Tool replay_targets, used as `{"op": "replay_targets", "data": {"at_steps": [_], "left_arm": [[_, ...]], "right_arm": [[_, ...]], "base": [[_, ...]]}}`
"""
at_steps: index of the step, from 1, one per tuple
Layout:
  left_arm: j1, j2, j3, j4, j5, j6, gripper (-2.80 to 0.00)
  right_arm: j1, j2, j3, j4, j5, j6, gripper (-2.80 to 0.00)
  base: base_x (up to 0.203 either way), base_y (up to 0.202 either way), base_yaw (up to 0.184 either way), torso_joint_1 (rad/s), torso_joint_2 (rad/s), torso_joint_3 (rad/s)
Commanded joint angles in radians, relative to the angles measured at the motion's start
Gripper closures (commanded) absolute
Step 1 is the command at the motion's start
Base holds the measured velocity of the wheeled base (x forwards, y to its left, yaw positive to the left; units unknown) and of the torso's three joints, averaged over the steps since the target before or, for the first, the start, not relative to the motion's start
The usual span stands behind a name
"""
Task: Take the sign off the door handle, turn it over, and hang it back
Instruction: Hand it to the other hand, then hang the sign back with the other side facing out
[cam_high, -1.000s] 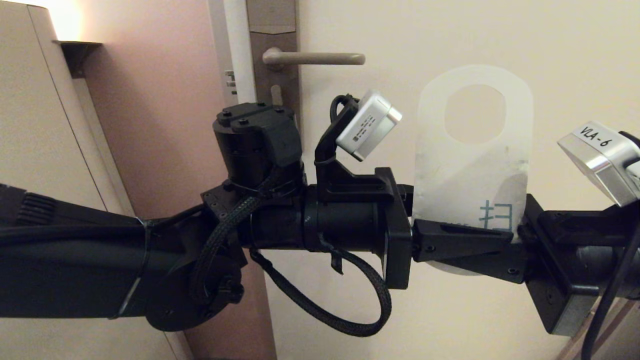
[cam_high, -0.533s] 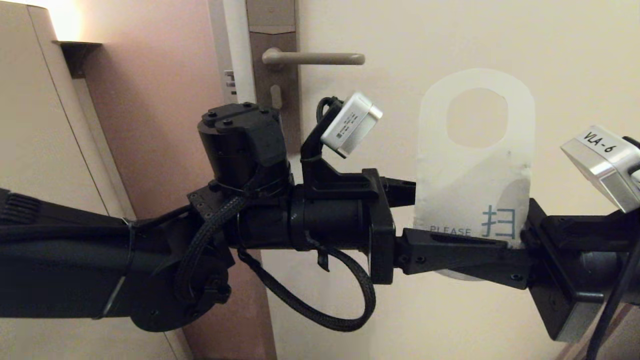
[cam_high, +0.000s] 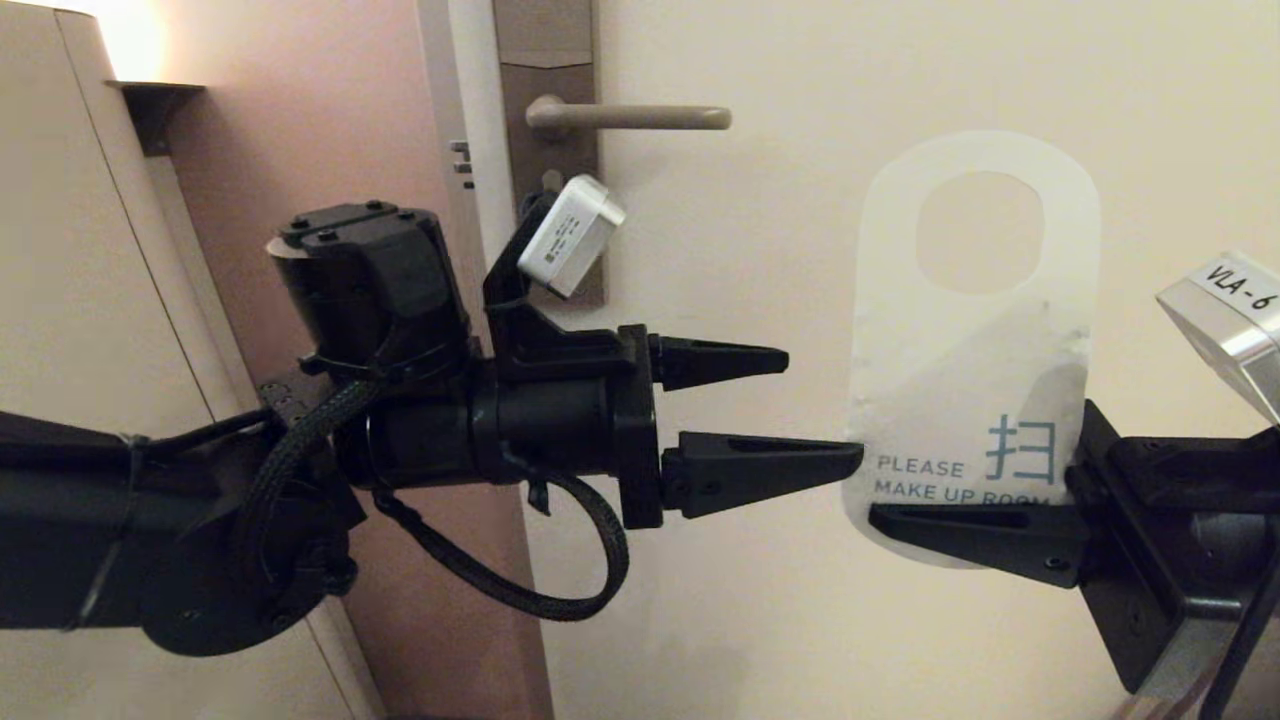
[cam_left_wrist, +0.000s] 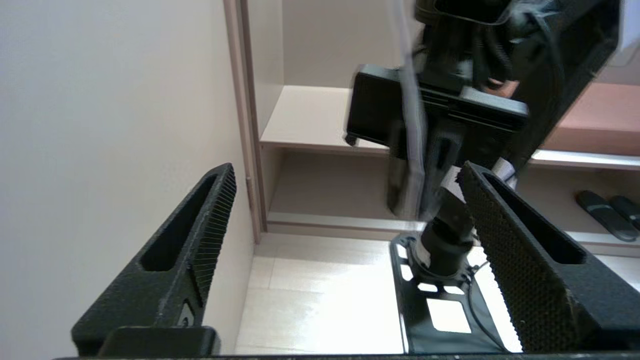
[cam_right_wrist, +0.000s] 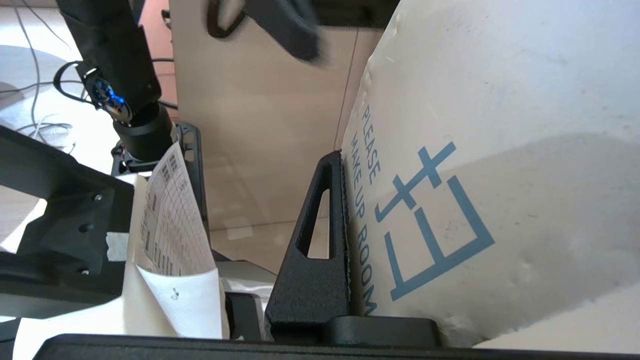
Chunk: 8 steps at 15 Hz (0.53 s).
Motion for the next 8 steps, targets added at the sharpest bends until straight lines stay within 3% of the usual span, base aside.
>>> {"op": "replay_targets", "data": {"at_steps": [1,3,4,8], "left_arm": [[0.006,-0.046,0.034,-0.006,-0.004,0.0,-2.8],[0.015,-0.082,0.079,-0.006,-0.004,0.002,-2.8],[0.019,-0.096,0.1,-0.007,-0.004,0.005,0.0],[0.039,-0.144,0.147,-0.015,0.0,0.004,0.0]], "right_arm": [[0.001,-0.013,0.012,-0.002,0.0,-0.001,0.0],[0.001,-0.02,0.021,-0.001,-0.013,-0.003,0.0],[0.001,-0.024,0.022,-0.002,-0.015,-0.002,0.0],[0.001,-0.044,0.057,-0.002,-0.017,-0.003,0.0]], "base": [[0.0,0.0,0.0,0.0,0.0,0.0],[0.0,0.0,0.0,0.0,0.0,0.0],[0.0,0.0,0.0,0.0,0.0,0.0],[0.0,0.0,0.0,0.0,0.0,0.0]]}}
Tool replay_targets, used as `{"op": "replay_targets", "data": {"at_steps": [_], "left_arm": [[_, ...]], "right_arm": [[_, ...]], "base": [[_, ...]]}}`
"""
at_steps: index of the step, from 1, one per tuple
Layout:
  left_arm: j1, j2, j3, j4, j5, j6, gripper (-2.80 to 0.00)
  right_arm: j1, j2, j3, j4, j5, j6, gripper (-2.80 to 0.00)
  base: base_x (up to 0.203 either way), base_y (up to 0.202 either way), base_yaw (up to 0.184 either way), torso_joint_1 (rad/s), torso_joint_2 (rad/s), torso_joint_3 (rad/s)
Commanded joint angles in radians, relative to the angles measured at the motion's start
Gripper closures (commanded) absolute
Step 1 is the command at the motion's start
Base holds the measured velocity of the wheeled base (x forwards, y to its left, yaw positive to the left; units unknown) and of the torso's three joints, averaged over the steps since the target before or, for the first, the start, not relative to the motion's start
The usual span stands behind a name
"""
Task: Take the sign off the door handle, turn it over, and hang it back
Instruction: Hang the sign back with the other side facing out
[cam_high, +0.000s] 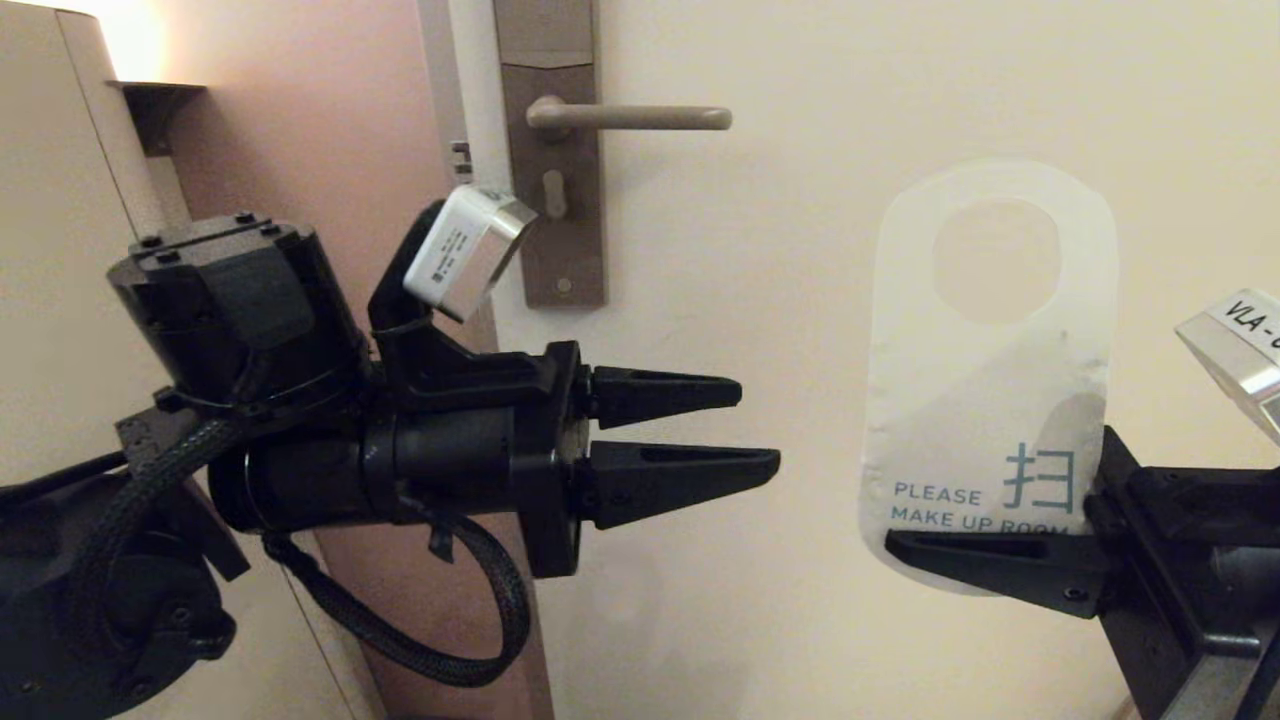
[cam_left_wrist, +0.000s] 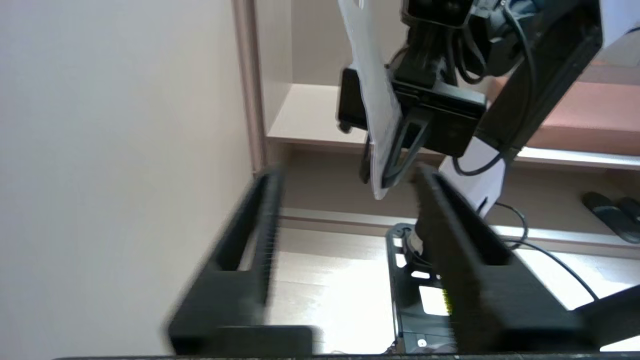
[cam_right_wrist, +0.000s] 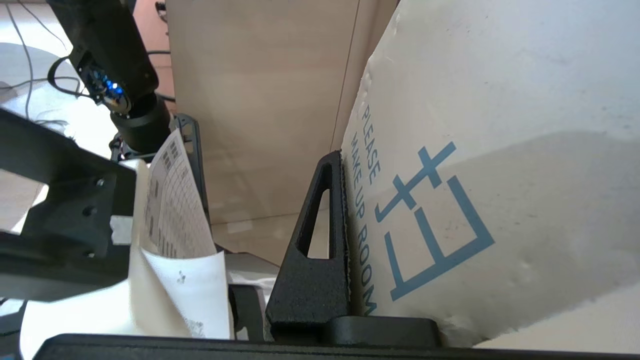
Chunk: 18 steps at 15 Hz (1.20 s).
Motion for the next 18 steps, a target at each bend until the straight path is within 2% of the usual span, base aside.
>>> {"op": "replay_targets", "data": {"at_steps": [1,3,5,7,10,11,14,18], "left_arm": [[0.009,-0.029,0.024,-0.004,0.003,0.002,0.0],[0.02,-0.045,0.058,-0.005,0.092,0.028,0.0],[0.021,-0.053,0.095,-0.005,0.262,0.096,0.0],[0.021,-0.083,0.141,-0.005,0.401,0.137,0.0],[0.03,-0.152,0.209,-0.004,0.571,0.14,0.0],[0.061,-0.171,0.226,-0.001,0.614,0.139,0.0],[0.219,-0.251,0.316,0.003,0.645,0.143,0.0],[0.443,-0.434,0.517,0.004,0.65,0.146,0.0]], "right_arm": [[0.0,-0.015,0.011,-0.003,0.003,-0.001,0.0],[0.0,-0.017,0.011,-0.003,-0.023,-0.001,0.0],[0.0,-0.024,0.005,-0.003,-0.044,-0.001,0.0],[0.0,-0.027,0.009,-0.003,-0.073,-0.003,0.0],[0.0,-0.032,0.024,-0.013,-0.134,-0.004,0.0],[0.0,-0.032,0.028,-0.024,-0.154,-0.007,0.0],[0.0,-0.039,0.039,-0.038,-0.178,-0.009,0.0],[0.0,-0.044,0.039,-0.041,-0.24,-0.007,0.0]], "base": [[0.0,0.0,0.0,0.0,0.0,0.0],[0.0,0.0,0.0,0.0,0.0,0.0],[0.0,0.0,0.0,0.0,0.0,0.0],[0.0,0.0,0.0,0.0,0.0,0.0],[0.0,0.0,0.0,0.0,0.0,0.0],[0.0,0.0,0.0,0.0,0.0,0.0],[0.0,0.0,0.0,0.0,0.0,0.0],[0.0,0.0,0.0,0.0,0.0,0.0]]}}
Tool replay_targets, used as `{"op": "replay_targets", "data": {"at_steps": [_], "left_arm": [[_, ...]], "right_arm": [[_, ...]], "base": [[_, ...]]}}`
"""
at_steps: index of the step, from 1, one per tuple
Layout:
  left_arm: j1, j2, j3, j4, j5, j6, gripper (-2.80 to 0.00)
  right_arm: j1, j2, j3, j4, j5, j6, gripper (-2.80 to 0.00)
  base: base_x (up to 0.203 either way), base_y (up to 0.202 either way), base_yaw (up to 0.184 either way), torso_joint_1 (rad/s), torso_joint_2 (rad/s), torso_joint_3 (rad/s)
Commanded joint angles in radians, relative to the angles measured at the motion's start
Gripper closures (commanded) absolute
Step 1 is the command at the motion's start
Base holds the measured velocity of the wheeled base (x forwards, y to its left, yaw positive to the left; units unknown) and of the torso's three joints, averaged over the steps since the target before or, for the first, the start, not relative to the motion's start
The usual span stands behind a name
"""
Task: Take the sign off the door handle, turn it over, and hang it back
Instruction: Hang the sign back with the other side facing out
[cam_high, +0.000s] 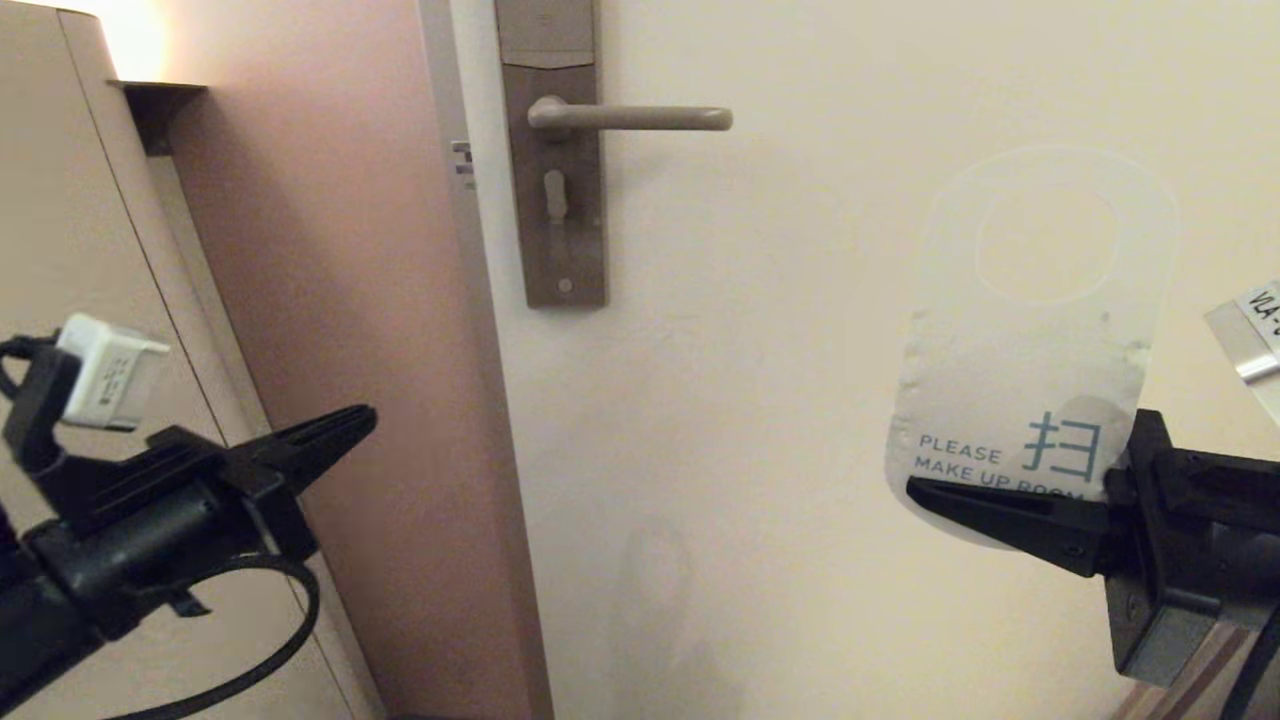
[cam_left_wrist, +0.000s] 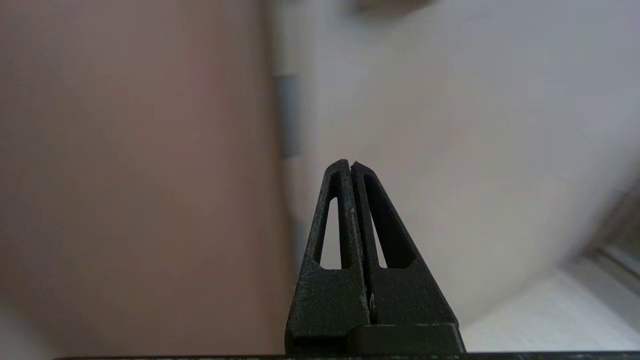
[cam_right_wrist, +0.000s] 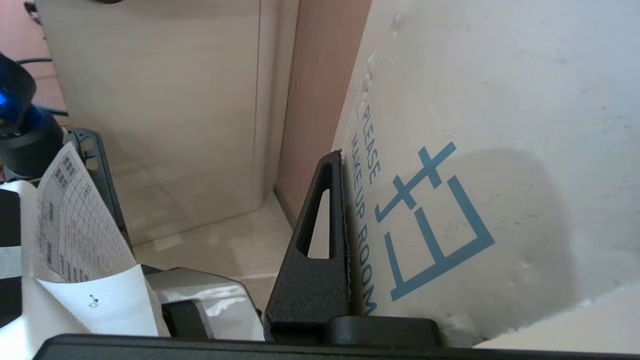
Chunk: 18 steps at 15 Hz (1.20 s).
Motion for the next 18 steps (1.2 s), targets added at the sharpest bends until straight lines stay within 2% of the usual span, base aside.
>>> {"op": "replay_targets", "data": {"at_steps": [1,3,6,8,10,12,14,18], "left_arm": [[0.061,-0.112,0.073,-0.005,0.0,0.0,0.0],[0.116,-0.187,0.15,-0.003,0.051,0.0,0.0],[0.249,-0.263,0.254,-0.001,0.1,-0.011,0.0],[0.286,-0.319,0.305,0.0,0.127,-0.009,0.0],[0.291,-0.407,0.33,0.037,0.166,-0.011,0.0],[0.292,-0.535,0.334,0.172,0.205,-0.01,0.0],[0.292,-0.717,0.335,0.328,0.217,-0.007,0.0],[0.29,-1.132,0.321,0.729,0.217,0.0,0.0]], "right_arm": [[0.001,-0.003,0.0,-0.005,0.001,-0.001,0.0],[0.001,-0.002,0.001,-0.023,-0.028,-0.001,0.0],[0.001,-0.012,0.001,-0.024,-0.041,-0.001,0.0],[0.001,-0.017,0.004,-0.024,-0.041,-0.001,0.0],[0.001,-0.025,0.009,-0.024,-0.043,-0.001,0.0],[0.001,-0.026,0.017,-0.024,-0.065,-0.001,0.0],[0.001,-0.037,0.039,-0.034,-0.089,0.001,0.0],[-0.001,-0.072,0.064,-0.038,-0.098,0.001,0.0]], "base": [[0.0,0.0,0.0,0.0,0.0,0.0],[0.0,0.0,0.0,0.0,0.0,0.0],[0.0,0.0,0.0,0.0,0.0,0.0],[0.0,0.0,0.0,0.0,0.0,0.0],[0.0,0.0,0.0,0.0,0.0,0.0],[0.0,0.0,0.0,0.0,0.0,0.0],[0.0,0.0,0.0,0.0,0.0,0.0],[0.0,0.0,0.0,0.0,0.0,0.0]]}}
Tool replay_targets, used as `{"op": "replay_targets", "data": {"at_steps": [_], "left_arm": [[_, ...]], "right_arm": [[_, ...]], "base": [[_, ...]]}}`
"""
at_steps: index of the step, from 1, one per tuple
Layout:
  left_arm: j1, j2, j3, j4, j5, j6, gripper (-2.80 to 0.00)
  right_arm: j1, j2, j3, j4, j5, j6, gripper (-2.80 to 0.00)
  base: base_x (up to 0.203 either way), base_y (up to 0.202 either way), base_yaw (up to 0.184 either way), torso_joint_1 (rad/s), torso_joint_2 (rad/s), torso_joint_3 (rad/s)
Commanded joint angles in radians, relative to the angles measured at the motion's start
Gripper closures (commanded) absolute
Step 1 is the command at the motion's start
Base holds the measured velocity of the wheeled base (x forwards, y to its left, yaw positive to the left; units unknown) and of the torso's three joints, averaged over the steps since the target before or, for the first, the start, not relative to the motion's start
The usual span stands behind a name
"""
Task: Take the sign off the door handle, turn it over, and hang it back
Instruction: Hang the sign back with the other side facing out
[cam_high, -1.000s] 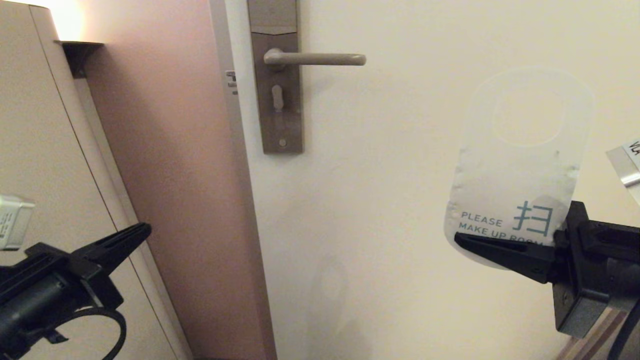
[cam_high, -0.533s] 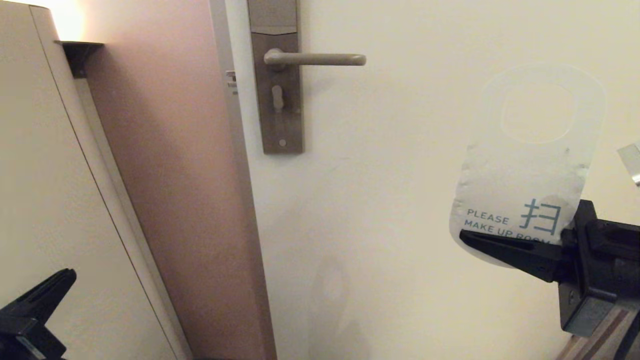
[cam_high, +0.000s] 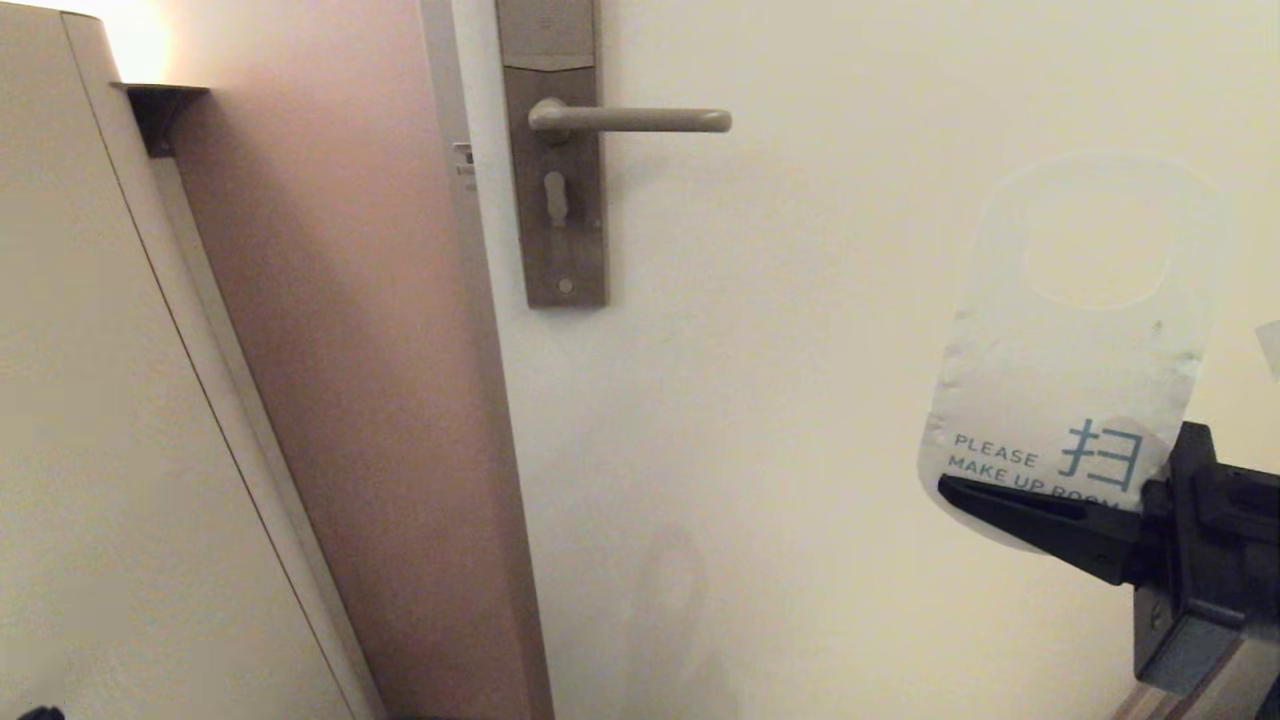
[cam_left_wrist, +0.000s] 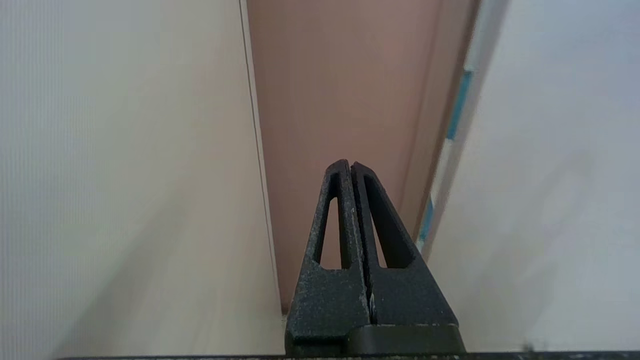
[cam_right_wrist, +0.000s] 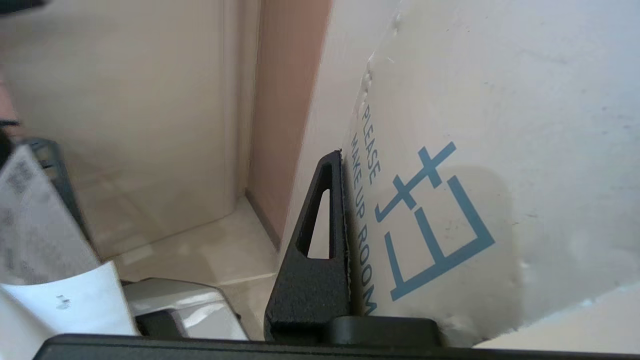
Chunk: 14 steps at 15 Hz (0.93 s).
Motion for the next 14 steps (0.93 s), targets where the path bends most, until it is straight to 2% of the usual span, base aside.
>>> {"op": "replay_targets", "data": {"at_steps": [1,2,3,10,14], "left_arm": [[-0.001,-0.23,-0.015,0.189,-0.003,0.001,0.0],[-0.001,-0.266,-0.02,0.276,-0.01,0.004,0.0],[0.0,-0.272,-0.022,0.291,-0.015,0.004,0.0],[-0.001,-0.272,-0.015,0.279,-0.013,0.003,0.0],[-0.001,-0.272,-0.019,0.279,-0.013,-0.014,0.0]], "right_arm": [[0.001,-0.017,0.006,-0.003,-0.015,-0.001,0.0],[0.0,-0.024,0.013,-0.003,-0.027,0.0,0.0],[0.0,-0.027,0.014,-0.003,-0.029,0.0,0.0],[-0.003,-0.047,0.05,-0.004,-0.031,0.003,0.0],[-0.04,-0.074,0.077,-0.003,-0.031,0.004,0.0]], "base": [[0.0,0.0,0.0,0.0,0.0,0.0],[0.0,0.0,0.0,0.0,0.0,0.0],[0.0,0.0,0.0,0.0,0.0,0.0],[0.0,0.0,0.0,0.0,0.0,0.0],[0.0,0.0,0.0,0.0,0.0,0.0]]}}
